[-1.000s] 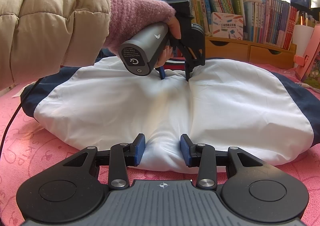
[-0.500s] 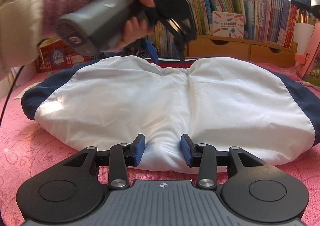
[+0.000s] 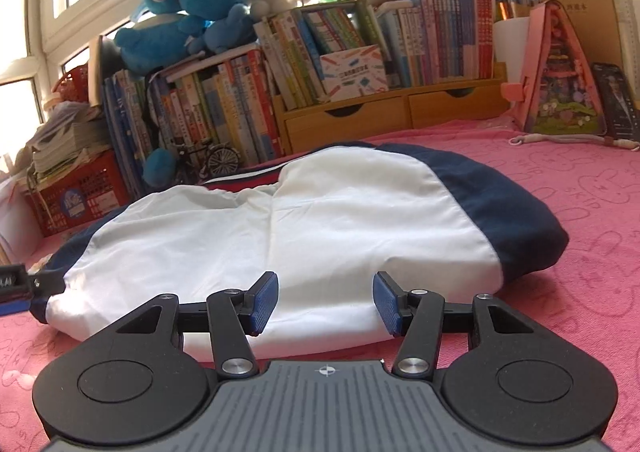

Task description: Fold clothes

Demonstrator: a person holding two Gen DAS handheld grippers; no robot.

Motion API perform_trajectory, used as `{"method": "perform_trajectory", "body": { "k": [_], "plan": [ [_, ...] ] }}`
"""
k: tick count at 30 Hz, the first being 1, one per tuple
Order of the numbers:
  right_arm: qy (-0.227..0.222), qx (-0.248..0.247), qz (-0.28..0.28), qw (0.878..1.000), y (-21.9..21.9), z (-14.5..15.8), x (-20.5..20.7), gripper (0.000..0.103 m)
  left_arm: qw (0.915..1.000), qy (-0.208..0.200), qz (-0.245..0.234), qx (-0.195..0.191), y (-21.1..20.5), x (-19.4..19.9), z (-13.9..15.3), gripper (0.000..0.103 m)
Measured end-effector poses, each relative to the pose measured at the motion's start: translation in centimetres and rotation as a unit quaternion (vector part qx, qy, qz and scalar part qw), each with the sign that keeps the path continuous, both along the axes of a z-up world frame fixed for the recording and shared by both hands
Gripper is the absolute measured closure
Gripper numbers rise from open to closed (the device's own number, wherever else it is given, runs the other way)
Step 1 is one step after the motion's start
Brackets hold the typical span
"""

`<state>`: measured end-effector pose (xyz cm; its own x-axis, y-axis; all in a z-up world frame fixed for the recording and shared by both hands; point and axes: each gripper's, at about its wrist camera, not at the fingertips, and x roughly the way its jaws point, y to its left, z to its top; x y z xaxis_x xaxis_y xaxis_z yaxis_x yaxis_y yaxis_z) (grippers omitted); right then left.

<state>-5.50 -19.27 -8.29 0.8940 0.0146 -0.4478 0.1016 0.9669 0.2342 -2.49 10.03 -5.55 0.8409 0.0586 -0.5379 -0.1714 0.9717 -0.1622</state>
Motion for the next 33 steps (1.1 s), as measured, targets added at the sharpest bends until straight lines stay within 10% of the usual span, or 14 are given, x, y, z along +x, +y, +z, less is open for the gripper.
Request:
{"method": "perform_trajectory", "body": {
  "k": [6,15,22,29,31,33],
  "plan": [
    [-0.014,-0.035,0.032,0.999,-0.9,0.9,1.9,0.049,0.9988,-0.037,-0.025,0.022,-0.9,1.2,0.7,0.035],
    [0.064,-0.233,0.038,0.970,-3.4,-1.8,4.2,0.050,0.9789,0.061,0.020,0.194,1.0,3.5,-3.3,0.038],
    [0.004,-0.409,0.061,0.910,-5.0,-0.7,4.3,0.049,0.9691,-0.040,-0.062,0.235,-1.0,4.6,2.2,0.041],
    [-0.072,-0.514,0.285,0.806,4.0,-1.4,10.0,0.049,0.8889,-0.020,-0.246,0.386,-8.9,13.0,-1.8,0.042],
    [-0.069,-0.516,0.325,0.790,5.5,-1.8,11.7,0.049,0.8830,-0.010,-0.230,0.409,-8.6,15.4,-3.0,0.041],
    [-0.056,-0.534,0.322,0.780,5.4,-2.5,14.2,0.049,0.8992,0.010,-0.204,0.387,-6.8,17.6,-3.6,0.040]
  ]
}}
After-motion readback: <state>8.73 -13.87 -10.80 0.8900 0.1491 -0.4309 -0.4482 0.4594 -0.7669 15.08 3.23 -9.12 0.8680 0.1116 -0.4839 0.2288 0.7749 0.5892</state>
